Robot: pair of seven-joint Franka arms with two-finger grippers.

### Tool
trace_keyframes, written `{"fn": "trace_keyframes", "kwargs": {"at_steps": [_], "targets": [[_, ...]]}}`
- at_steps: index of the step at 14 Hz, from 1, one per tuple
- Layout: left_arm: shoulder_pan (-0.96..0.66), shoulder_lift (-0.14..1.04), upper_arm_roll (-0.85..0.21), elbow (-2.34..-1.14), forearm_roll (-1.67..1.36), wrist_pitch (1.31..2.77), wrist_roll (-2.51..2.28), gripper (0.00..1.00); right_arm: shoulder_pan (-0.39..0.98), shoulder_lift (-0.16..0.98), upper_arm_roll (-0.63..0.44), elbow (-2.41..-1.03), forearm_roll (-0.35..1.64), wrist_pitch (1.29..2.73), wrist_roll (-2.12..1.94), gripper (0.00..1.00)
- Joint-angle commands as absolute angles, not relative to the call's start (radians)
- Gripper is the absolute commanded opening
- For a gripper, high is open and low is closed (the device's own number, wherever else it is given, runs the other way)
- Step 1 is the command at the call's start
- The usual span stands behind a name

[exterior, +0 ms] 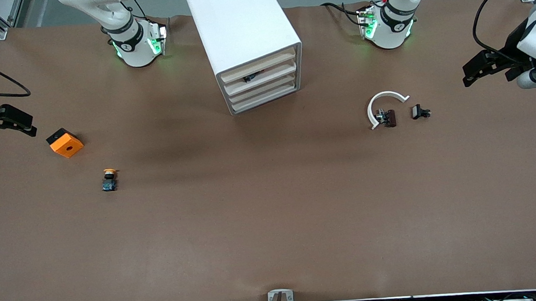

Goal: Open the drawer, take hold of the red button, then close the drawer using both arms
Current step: 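Reach the left gripper toward the white drawer cabinet's handle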

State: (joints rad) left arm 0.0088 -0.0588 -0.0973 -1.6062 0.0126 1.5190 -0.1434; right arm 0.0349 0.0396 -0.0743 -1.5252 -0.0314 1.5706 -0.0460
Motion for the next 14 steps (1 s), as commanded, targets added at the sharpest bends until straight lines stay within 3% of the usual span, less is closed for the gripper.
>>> {"fn": "trace_keyframes", "kwargs": {"at_steps": [1,5,9,14], "targets": [[0.015,-0.048,-0.104,-1.591,0.020,1.509,-0.120,1.00,0.040,0.055,-0.077,-1.493,-0.020,1.549,-0.041,1.00],[0.020,-0.009,-0.100,-1.574,0.018,1.509,-0.121,1.00,0.040,0.055,-0.077,-1.493,-0.020,1.549,-0.041,1.00],[0.002,0.205,-0.104,-1.482,0.005,1.520,-0.142,1.00,0.040,0.055,-0.077,-1.493,-0.021,1.551,-0.041,1.00],[-0.090,0.424,-0.106,-1.485,-0.144,1.666,-0.468,1.00,0.040,0.055,-0.077,-1.493,-0.020,1.552,-0.040,1.00]]}}
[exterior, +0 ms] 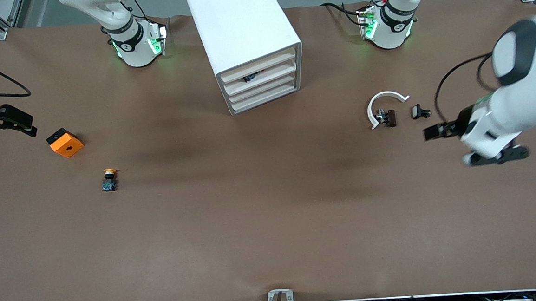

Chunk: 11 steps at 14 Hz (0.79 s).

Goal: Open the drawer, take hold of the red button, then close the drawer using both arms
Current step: 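Reach the left gripper toward the white drawer cabinet's handle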

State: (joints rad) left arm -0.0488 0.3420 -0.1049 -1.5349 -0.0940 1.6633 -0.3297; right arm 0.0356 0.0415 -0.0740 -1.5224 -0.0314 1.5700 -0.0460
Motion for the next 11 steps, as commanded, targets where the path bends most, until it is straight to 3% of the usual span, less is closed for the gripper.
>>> {"fn": "trace_keyframes", "kwargs": {"at_steps": [1,6,11], "targets": [[-0.130,0.469,-0.106,-1.483,-0.158,1.692,-0.580,1.00,0.038,0.055,-0.077,-1.493,-0.020,1.552,-0.040,1.00],[-0.308,0.690,-0.106,-1.389,-0.166,1.781,-1.148,1.00,0.038,0.055,-0.077,-1.488,-0.021,1.552,-0.040,1.00],[-0.391,0.745,-0.107,-1.396,-0.391,1.766,-1.760,1.00,0.038,0.055,-0.077,-1.486,-0.021,1.552,-0.040,1.00]]}}
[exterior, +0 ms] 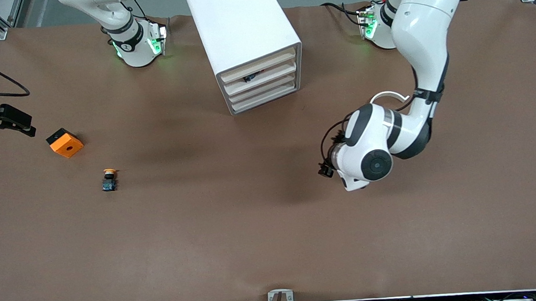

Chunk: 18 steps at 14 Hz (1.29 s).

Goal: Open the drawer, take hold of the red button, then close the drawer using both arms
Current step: 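Grasp the drawer handle with the left gripper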

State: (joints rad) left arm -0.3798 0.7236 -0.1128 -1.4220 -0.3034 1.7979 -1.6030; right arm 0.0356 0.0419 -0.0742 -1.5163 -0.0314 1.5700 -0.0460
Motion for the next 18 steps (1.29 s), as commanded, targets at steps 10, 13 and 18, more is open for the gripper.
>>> {"fn": "trace_keyframes", "kwargs": {"at_steps": [10,13,18], "targets": [[-0.480,0.865,-0.107,-1.424,-0.843,1.456,-2.158,0.80,0.034,0.055,-0.078,-1.473,-0.020,1.552,-0.031,1.00],[-0.505,0.888,-0.107,-1.422,-0.897,1.425,-2.255,0.67,0.035,0.055,-0.078,-1.471,-0.020,1.552,-0.029,1.00],[-0.531,0.893,-0.107,-1.422,-0.925,1.365,-2.330,0.61,0.034,0.055,-0.078,-1.471,-0.023,1.555,-0.029,1.00]]}}
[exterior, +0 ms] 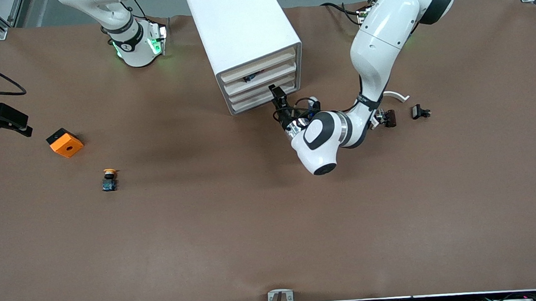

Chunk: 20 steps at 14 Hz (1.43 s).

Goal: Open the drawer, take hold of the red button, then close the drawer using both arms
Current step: 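Grasp the drawer handle with the left gripper, then pull the drawer open with the left gripper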

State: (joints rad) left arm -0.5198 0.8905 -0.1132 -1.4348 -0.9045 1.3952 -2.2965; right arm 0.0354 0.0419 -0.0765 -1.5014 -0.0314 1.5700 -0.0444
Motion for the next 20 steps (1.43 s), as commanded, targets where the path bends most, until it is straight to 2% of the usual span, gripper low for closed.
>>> {"fn": "trace_keyframes", "kwargs": {"at_steps": [1,5,7,8,9,20], "targets": [[-0.546,0.893,-0.107,-1.422,-0.925,1.364,-2.338,0.54,0.032,0.055,-0.078,-1.471,-0.021,1.555,-0.029,1.00],[-0.607,0.907,-0.106,-1.427,-0.923,1.348,-2.373,0.43,0.035,0.055,-0.078,-1.470,-0.029,1.554,-0.031,1.00],[-0.609,0.907,-0.106,-1.437,-0.923,1.341,-2.376,0.42,0.034,0.055,-0.078,-1.470,-0.028,1.554,-0.029,1.00],[-0.615,0.907,-0.106,-1.436,-0.923,1.341,-2.378,0.28,0.034,0.055,-0.078,-1.470,-0.028,1.554,-0.029,1.00],[-0.615,0.907,-0.106,-1.436,-0.923,1.341,-2.381,0.00,0.034,0.055,-0.078,-1.470,-0.026,1.555,-0.029,1.00],[-0.477,0.902,-0.081,-1.373,-0.913,1.358,-2.341,0.00,0.040,0.057,-0.077,-1.470,-0.020,1.562,-0.029,1.00]]}}
